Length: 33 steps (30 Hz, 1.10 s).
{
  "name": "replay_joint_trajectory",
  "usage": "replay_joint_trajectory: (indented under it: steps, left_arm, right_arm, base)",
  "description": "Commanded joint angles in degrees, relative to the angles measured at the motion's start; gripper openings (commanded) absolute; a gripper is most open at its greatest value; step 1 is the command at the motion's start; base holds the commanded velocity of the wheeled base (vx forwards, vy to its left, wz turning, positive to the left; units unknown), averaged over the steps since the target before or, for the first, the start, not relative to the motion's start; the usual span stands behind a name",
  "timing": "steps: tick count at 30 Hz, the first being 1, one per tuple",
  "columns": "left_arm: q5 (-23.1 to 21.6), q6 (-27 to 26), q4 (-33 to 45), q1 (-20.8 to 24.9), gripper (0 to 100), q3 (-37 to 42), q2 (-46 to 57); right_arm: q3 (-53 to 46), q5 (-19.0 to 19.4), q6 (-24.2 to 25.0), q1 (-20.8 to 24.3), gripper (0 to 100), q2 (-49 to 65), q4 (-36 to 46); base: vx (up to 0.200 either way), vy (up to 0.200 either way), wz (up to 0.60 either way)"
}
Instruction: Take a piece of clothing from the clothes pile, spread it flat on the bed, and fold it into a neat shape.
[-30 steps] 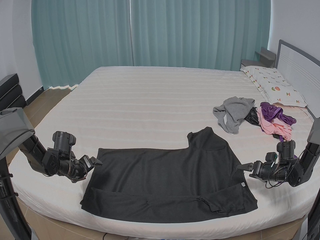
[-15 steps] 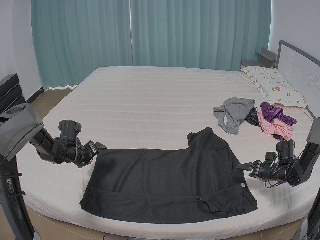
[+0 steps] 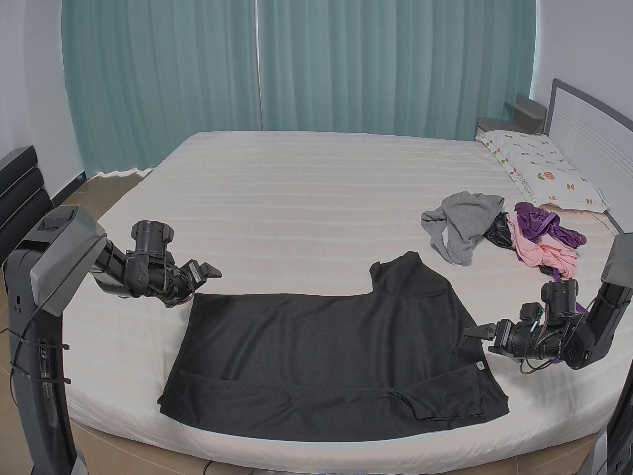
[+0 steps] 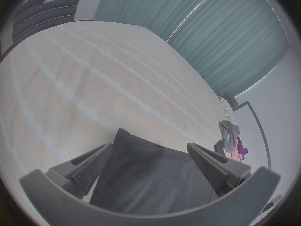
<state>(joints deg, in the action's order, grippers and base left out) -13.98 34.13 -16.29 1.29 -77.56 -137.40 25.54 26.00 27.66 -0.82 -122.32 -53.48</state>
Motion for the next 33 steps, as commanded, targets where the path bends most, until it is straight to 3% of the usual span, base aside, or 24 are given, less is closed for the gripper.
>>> replay_joint_trajectory:
  steps: [1, 15, 16, 20, 26, 33]
  left_arm:
    - [0.0, -1.2, -0.5, -0.7, 100, -1.0, -2.3]
    - [-0.3, -1.4, -1.5, -0.5, 100, -5.3, -7.2]
    - [-0.3, -1.3, -1.5, -0.5, 0, -5.6, -7.3]
    - [-0.3, 0.3, -1.5, -0.6, 0, -5.8, -7.0]
    - [0.0, 3.6, -1.5, -0.9, 0, -5.5, -6.2]
    - [0.1, 8.8, -1.0, -0.9, 0, -4.9, -3.6]
  right_arm:
    - [0.7, -0.1, 0.1, 0.3, 100, -0.7, 0.0]
    - [5.9, -0.1, 1.4, 0.5, 100, -2.7, 0.8]
    - [6.7, -0.1, 1.6, 0.7, 100, -3.4, 0.8]
    - [10.4, -0.2, 1.9, 1.6, 100, -5.5, 1.4]
    - [21.0, -0.3, 2.7, 2.4, 100, -8.5, 9.4]
    - [35.9, -4.6, 3.9, 3.5, 100, -14.3, 16.6]
  base:
    - [0.000, 0.000, 0.00]
    - [0.000, 0.000, 0.00]
    - [0.000, 0.000, 0.00]
    - [0.000, 0.000, 0.00]
    - [0.000, 0.000, 0.00]
    - [0.000, 0.000, 0.00]
